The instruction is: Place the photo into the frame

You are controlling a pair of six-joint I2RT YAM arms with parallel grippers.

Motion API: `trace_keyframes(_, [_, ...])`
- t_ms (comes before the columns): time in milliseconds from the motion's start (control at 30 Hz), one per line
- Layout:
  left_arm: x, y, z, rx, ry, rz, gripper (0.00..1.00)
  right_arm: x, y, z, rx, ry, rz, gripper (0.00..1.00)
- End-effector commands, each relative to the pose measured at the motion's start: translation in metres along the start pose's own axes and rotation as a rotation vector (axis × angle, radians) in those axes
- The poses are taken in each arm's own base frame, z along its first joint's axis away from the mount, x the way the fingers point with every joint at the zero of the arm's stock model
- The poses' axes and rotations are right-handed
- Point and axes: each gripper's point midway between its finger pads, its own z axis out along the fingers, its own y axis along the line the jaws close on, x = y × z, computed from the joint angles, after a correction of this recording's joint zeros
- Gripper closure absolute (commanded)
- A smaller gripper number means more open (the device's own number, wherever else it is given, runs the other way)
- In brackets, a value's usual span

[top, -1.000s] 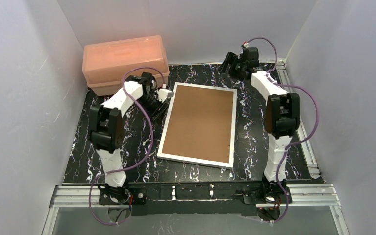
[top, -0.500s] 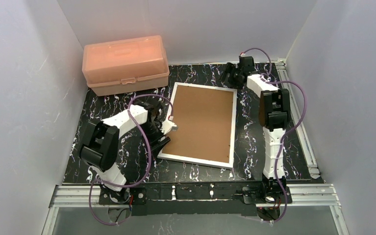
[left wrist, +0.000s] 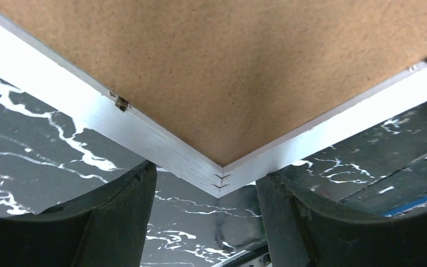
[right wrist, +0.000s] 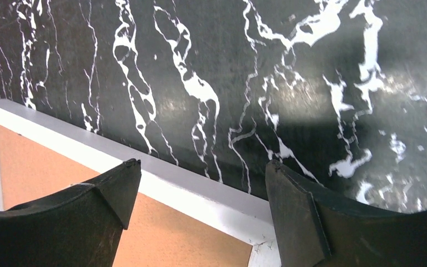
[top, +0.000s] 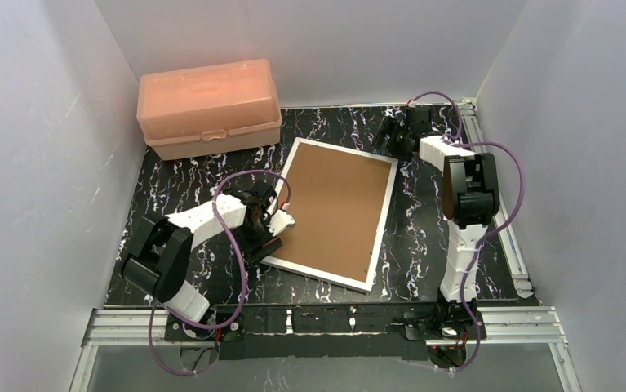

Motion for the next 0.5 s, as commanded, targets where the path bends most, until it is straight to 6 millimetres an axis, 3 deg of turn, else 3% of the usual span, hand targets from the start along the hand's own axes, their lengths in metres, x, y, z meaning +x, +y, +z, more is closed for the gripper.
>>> trace_keyframes(0, [-0.015,0.041,-0.004,-0.214,-0.046,-0.039,0.38,0.028,0.002,-0.029,-0.004,0.063,0.041,0.11])
trace_keyframes(233, [-0.021,0.083,-0.018,-0.268,-0.078,-0.145,0.4,0.09,-0.007,-0.085,-0.004,0.109,0.099,0.14])
trace_keyframes(467, [-0.026,0.129,-0.026,-0.303,-0.11,-0.262,0.41,0.157,0.002,-0.145,-0.017,0.145,0.136,0.15])
